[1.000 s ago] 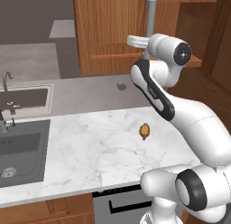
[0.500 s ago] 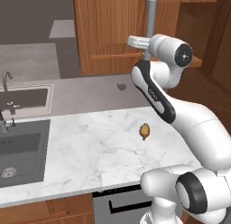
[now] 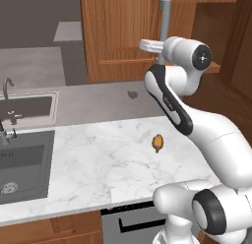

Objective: Retrieve the tupperware from the cabinet, then place the raw meat into the tupperware to avoid contamination.

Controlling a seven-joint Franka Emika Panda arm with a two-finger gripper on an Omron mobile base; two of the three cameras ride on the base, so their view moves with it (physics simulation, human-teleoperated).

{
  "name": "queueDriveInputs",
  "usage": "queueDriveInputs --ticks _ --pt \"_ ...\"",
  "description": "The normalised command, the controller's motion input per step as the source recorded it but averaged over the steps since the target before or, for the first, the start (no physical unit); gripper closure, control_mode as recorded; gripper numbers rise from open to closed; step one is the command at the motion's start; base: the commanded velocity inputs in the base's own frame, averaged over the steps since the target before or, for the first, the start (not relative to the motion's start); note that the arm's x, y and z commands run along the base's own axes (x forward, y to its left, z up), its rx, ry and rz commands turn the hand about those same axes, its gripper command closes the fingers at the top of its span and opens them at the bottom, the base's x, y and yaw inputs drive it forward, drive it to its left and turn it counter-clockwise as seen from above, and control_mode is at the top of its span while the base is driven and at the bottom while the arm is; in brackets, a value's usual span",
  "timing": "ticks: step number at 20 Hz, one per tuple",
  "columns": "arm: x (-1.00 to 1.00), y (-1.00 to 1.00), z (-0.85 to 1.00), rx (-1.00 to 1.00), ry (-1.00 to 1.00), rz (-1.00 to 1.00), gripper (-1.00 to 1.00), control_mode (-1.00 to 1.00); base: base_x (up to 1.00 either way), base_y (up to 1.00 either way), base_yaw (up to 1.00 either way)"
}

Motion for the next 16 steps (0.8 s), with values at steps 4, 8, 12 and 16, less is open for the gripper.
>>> queueDriveInputs --ticks 4,8,12,16 --pt "-0.36 0.00 0.28 0.00 0.03 0.01 1.00 -1.00 0.00 0.00 0.00" --pt "-0.50 0.00 0.26 0.00 0.00 0.01 1.00 -1.00 0.00 0.00 0.00" --pt "-0.55 0.00 0.33 0.00 -0.01 0.01 1.00 -1.00 0.00 0.00 0.00" --pt "-0.61 0.09 0.29 0.00 -0.06 0.01 1.00 -1.00 0.00 0.00 0.00"
